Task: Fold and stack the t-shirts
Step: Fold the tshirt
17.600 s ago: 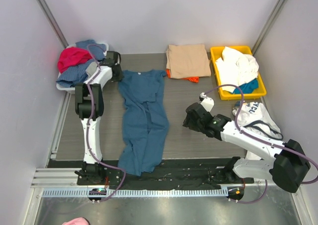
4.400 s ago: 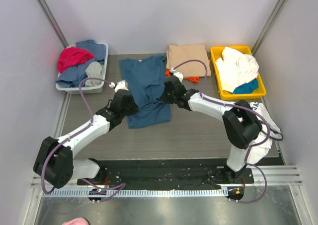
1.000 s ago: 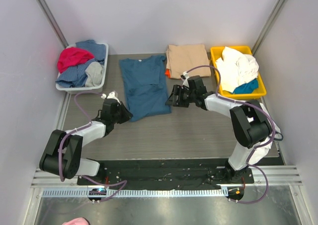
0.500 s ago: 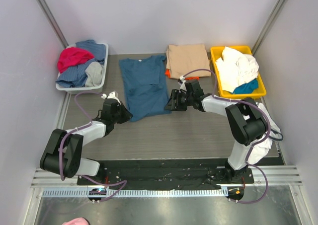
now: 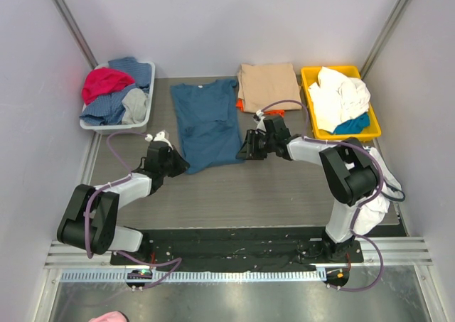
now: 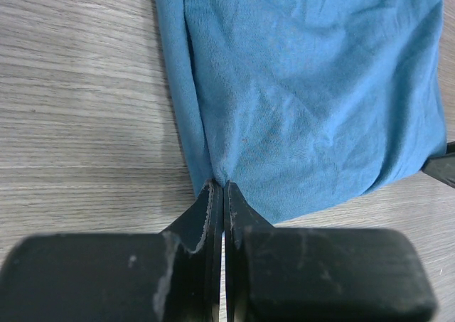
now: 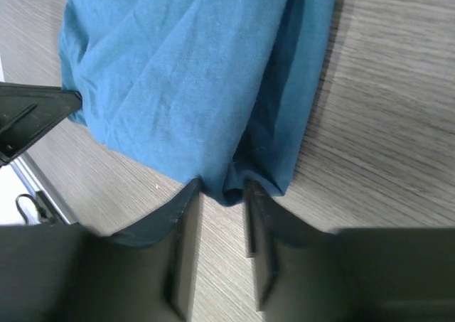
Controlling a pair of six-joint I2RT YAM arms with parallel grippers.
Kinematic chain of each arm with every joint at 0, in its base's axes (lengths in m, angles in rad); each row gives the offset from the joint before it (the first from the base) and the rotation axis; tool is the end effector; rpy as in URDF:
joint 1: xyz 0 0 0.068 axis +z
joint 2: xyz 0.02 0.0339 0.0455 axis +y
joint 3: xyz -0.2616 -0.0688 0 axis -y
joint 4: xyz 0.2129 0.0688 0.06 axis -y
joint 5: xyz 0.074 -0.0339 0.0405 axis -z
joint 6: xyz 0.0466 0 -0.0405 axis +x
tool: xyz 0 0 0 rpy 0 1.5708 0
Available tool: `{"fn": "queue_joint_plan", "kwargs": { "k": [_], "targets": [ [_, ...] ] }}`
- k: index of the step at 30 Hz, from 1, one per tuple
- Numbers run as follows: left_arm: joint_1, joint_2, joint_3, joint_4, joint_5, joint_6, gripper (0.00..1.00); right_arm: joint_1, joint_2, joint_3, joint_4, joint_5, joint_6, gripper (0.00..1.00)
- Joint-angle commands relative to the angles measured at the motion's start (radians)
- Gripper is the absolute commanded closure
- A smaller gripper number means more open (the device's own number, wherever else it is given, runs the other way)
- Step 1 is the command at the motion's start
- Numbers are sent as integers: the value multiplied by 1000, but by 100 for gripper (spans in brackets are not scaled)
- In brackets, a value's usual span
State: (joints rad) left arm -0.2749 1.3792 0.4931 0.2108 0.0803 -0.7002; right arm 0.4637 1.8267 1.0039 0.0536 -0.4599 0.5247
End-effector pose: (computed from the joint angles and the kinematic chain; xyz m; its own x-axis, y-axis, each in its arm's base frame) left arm 0.2351 -0.0702 0.1680 -0.6733 -0.4775 -0.5646 -0.1347 0.8300 -0.5413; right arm 0.3111 0.1787 0.1708 -0.8821 0.0608 -0.4672 -0.2821 0.7261 0.6271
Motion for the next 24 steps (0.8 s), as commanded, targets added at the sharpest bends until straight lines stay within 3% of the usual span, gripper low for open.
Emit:
{"fn": "queue_joint_plan", "kwargs": {
  "k": [1,3,7,24],
  "targets": [
    [-3,4,16,30,-1,-4,100,9,2,1,43,-20,-6,76],
    [-1,0,18,22,-4,-4,100,7,-3,-4,42,-16,-5,87],
    [-3,-20,24,-27,-28,-7,100,9,-23,-13,23,0,-5,98],
    [-1,-170,-45,-128,-56,19,100,7,-142,-74,-98,66,-43,99]
  ]
}}
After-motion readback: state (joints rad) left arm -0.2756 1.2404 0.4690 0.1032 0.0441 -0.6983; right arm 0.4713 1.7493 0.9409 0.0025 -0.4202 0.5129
